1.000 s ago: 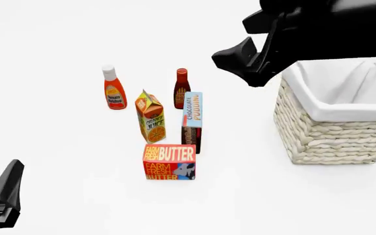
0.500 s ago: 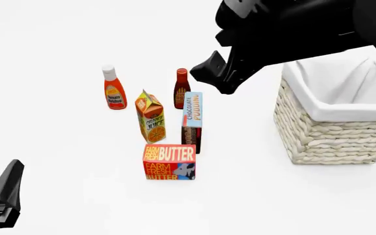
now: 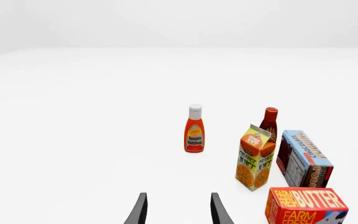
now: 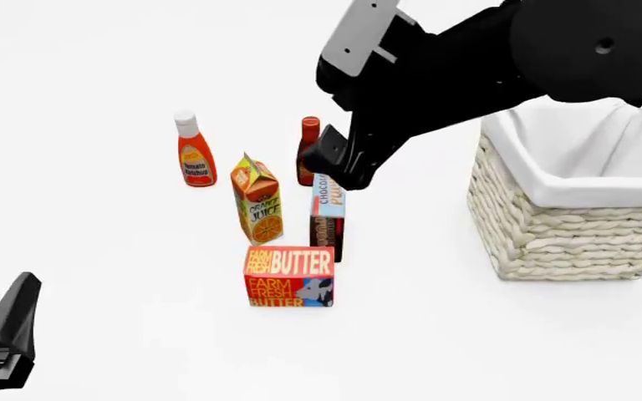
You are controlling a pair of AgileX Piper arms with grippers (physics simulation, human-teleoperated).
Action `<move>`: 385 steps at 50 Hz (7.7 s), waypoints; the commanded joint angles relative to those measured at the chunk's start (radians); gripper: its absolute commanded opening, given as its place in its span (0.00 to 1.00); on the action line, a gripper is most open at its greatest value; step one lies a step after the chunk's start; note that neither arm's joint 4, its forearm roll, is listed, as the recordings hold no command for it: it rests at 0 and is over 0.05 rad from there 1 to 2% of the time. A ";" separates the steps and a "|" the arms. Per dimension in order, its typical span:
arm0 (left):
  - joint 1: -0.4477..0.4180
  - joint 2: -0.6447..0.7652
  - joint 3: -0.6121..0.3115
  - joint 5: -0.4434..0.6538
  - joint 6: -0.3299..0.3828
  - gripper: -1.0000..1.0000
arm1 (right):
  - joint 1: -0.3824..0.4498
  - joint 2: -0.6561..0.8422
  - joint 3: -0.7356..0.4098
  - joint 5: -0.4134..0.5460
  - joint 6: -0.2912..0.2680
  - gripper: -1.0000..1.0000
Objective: Pick the butter and place it in the basket.
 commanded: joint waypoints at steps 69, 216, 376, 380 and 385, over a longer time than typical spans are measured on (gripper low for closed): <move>0.000 0.000 0.000 0.000 0.000 1.00 | 0.102 0.204 -0.008 0.028 -0.072 1.00; 0.000 0.000 0.000 0.000 0.000 1.00 | 0.125 0.517 -0.252 0.077 -0.085 1.00; 0.000 0.000 0.000 0.000 0.000 1.00 | 0.116 0.631 -0.276 0.053 -0.067 1.00; 0.000 0.000 0.000 0.000 0.000 1.00 | 0.115 0.635 -0.274 0.052 -0.067 1.00; 0.000 0.000 0.000 0.000 0.000 1.00 | 0.109 0.640 -0.275 0.051 -0.071 1.00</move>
